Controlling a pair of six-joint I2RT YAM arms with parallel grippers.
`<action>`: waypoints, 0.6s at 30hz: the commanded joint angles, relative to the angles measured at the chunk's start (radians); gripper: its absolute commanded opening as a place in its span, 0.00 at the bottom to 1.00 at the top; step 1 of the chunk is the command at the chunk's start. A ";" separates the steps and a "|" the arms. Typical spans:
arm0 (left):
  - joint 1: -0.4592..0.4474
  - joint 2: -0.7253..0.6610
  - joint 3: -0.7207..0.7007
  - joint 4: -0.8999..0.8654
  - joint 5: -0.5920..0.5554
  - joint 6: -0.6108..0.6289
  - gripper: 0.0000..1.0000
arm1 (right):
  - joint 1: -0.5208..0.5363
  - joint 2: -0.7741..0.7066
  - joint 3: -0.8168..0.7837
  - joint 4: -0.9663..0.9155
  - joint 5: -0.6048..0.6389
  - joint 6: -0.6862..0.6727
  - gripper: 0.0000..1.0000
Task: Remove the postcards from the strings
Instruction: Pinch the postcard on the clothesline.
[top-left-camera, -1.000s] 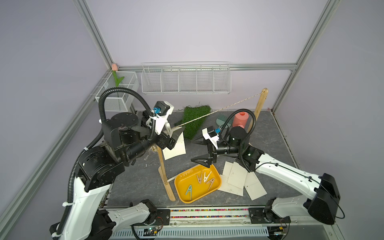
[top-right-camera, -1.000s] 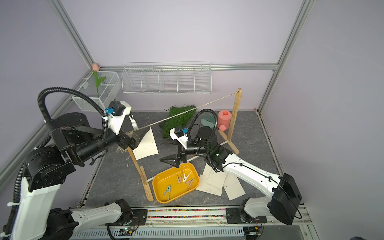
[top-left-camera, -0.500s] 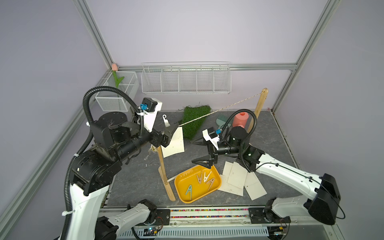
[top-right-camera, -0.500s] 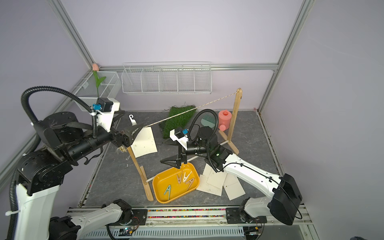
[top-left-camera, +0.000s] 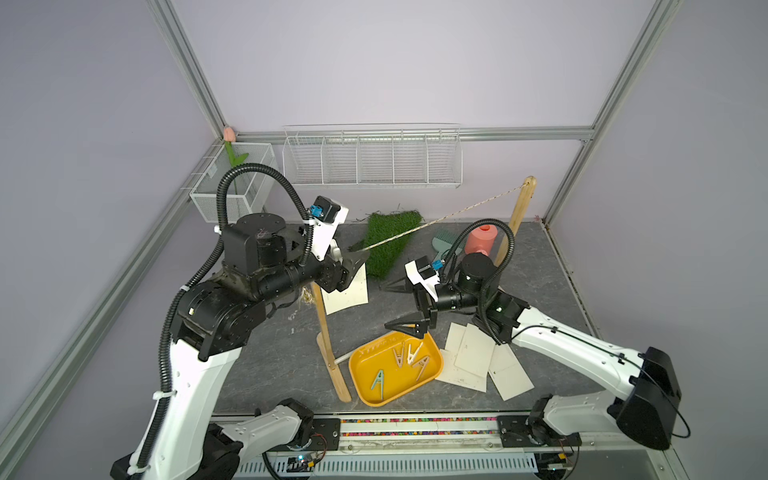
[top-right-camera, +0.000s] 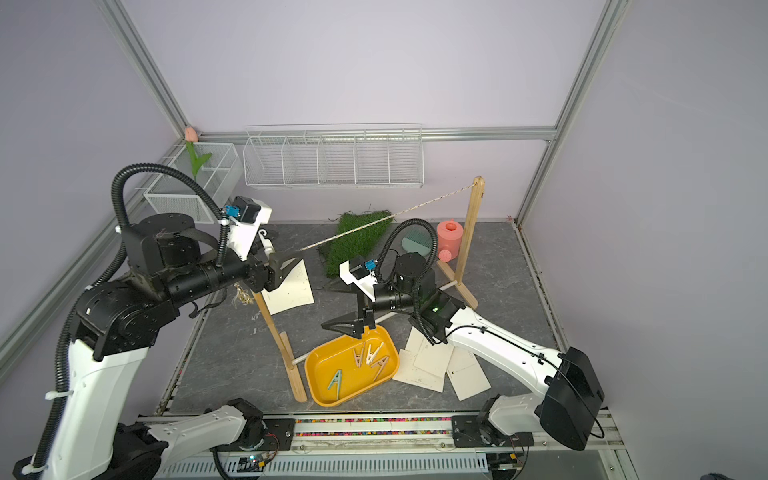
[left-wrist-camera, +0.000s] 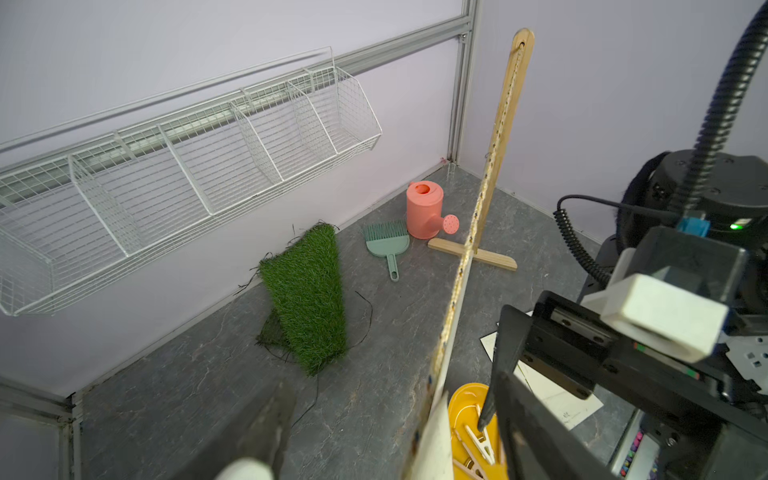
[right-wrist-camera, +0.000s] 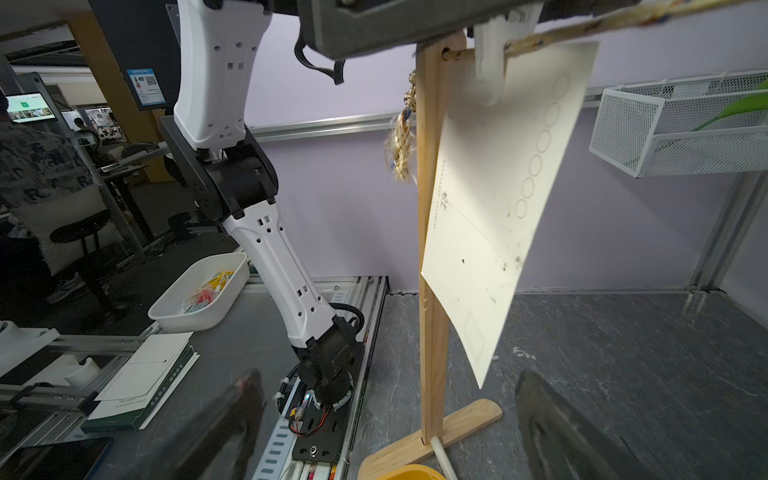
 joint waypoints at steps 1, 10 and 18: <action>0.036 -0.015 -0.007 0.002 0.067 0.012 0.70 | 0.006 0.009 0.001 0.041 -0.029 -0.015 0.94; 0.059 -0.046 -0.054 0.036 0.070 0.013 0.63 | 0.006 0.106 0.058 0.135 0.001 0.028 0.91; 0.062 -0.088 -0.096 0.059 0.054 0.012 0.63 | 0.006 0.234 0.144 0.289 0.002 0.122 0.87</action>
